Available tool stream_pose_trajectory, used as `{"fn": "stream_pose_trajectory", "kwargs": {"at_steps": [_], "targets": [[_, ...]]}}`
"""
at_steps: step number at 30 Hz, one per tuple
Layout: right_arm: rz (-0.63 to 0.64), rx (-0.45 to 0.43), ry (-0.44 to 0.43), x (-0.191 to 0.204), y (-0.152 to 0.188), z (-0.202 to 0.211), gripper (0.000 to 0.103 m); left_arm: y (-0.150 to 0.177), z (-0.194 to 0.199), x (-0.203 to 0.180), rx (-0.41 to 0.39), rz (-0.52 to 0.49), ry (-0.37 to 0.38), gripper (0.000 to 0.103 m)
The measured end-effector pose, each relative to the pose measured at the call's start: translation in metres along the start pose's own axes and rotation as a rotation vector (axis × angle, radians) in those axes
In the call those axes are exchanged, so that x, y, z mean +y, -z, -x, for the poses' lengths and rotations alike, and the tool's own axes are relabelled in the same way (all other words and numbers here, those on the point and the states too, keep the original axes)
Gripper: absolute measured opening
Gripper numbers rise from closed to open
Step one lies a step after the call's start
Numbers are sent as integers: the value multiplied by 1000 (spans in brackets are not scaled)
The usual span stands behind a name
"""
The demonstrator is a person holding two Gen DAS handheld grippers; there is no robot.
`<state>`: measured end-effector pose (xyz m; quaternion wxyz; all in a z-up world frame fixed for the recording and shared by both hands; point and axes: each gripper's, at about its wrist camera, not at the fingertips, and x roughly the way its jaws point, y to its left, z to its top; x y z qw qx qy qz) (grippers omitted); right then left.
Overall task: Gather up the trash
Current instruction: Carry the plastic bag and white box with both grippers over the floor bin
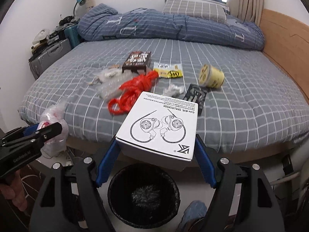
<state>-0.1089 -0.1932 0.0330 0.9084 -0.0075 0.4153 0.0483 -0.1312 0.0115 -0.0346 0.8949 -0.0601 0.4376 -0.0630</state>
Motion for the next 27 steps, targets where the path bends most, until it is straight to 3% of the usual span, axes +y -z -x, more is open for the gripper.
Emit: {"fn": "stream_pose_trajectory", "kwargs": {"at_steps": [27], "targets": [[-35, 255, 1, -10, 89, -105, 72, 87, -103, 11, 210, -7, -50, 49]]}}
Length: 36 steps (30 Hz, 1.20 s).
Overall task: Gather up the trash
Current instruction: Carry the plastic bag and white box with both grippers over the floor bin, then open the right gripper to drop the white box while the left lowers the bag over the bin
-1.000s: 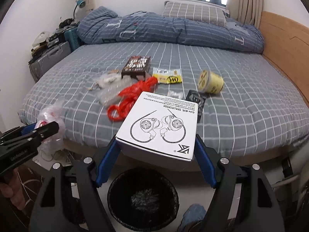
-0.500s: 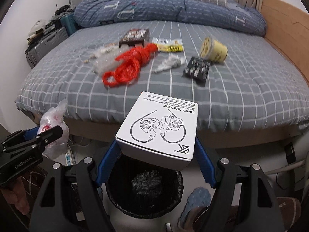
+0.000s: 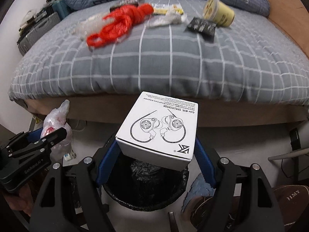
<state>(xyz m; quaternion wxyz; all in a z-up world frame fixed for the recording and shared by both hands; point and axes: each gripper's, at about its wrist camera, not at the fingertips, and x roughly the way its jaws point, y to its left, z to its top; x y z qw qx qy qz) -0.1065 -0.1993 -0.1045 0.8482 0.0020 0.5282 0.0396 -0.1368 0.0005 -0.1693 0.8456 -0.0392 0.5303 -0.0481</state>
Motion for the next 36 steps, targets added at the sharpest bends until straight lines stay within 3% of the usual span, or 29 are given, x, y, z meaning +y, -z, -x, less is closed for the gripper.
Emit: {"fn": "stream_pose_trajectory", "kwargs": {"at_steps": [13, 24, 30, 36], "targets": [[56, 159, -30, 25, 14, -62, 72, 14, -49, 23, 99, 26, -39, 49], [87, 191, -74, 46, 9, -82, 75, 15, -51, 42, 115, 58, -59, 49], [83, 150, -13, 27, 11, -79, 94, 13, -60, 30, 127, 35, -47, 49], [30, 115, 89, -12, 13, -67, 95, 7, -68, -2, 137, -3, -14, 49]]}}
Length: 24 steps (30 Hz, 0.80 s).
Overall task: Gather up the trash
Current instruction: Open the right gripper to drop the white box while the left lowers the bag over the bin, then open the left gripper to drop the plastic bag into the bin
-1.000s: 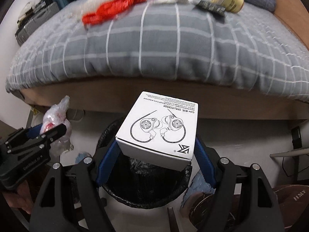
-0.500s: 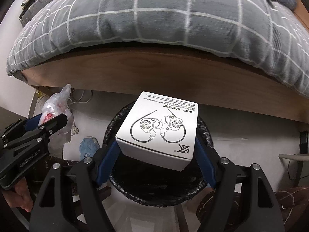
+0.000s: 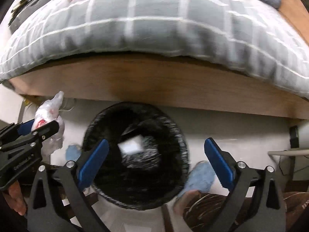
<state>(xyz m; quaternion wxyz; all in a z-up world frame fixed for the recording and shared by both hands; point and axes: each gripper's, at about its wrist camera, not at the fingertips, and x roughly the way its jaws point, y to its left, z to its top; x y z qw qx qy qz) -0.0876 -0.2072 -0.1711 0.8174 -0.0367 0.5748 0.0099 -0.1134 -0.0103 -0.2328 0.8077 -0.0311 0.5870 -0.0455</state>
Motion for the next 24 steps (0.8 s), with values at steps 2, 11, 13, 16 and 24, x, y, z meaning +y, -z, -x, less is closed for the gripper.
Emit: {"fn": "stream_pose_trajectory", "kwargs": {"at_steps": [2, 11, 13, 16, 24], "targets": [[-16, -5, 15, -8, 0, 5, 95, -2, -1, -14, 2, -19, 10, 49], [-79, -13, 92, -50, 11, 18, 95, -7, -3, -65, 10, -80, 52, 49], [-99, -9, 101, -61, 15, 19, 95, -7, -4, -76, 14, -98, 57, 49], [-134, 2, 109, -74, 20, 20, 95, -7, -6, -88, 11, -116, 52, 50], [-164, -5, 118, -89, 23, 26, 95, -4, -8, -110, -7, -154, 27, 70]]}}
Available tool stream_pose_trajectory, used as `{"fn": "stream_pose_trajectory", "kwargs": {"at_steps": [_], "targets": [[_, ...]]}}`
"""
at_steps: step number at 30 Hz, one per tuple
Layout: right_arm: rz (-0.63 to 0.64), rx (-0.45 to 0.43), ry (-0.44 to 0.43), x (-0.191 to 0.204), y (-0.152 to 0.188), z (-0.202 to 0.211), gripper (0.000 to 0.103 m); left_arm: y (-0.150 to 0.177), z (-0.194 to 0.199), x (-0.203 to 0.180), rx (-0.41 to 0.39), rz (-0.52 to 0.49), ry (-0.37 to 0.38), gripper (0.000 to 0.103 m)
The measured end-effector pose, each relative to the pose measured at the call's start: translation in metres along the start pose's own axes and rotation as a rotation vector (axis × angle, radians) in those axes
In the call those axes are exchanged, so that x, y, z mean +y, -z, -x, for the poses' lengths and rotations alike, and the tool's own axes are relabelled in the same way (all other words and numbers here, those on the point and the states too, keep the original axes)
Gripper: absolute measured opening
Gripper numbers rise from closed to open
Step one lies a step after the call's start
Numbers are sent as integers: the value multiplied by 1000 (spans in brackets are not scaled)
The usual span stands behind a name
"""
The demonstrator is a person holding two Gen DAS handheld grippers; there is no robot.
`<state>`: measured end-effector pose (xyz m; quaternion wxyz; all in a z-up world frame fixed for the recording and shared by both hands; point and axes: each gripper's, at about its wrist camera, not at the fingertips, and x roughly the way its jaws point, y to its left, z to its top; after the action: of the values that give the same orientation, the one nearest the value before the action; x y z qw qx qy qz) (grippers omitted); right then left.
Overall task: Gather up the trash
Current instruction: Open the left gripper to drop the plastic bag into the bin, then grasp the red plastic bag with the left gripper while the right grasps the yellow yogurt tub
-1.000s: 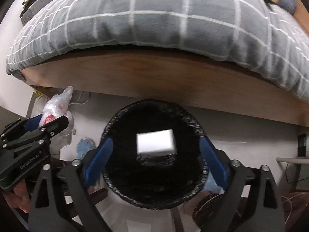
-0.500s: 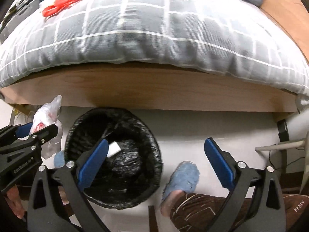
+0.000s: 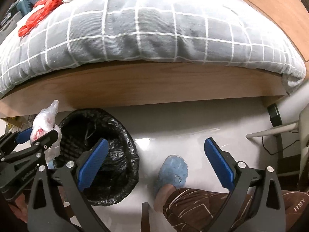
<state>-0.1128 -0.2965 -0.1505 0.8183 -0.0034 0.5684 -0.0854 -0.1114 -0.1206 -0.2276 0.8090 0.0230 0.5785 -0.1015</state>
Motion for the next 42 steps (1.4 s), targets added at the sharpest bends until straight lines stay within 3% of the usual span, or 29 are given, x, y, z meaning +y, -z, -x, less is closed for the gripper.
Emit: {"fn": "stream_pose_trajectory", "kwargs": {"at_steps": [3, 8, 25, 42], "targets": [[-3, -7, -6, 2, -3, 1, 95, 1, 3, 1, -20, -8, -34, 86], [-14, -48, -25, 3, -10, 13, 95, -3, 15, 11, -58, 13, -65, 95], [-13, -308, -64, 13, -56, 91, 95, -43, 114, 54, -310, 112, -63, 97], [-9, -413, -43, 16, -143, 96, 95, -134, 129, 71, -396, 62, -55, 97]]}}
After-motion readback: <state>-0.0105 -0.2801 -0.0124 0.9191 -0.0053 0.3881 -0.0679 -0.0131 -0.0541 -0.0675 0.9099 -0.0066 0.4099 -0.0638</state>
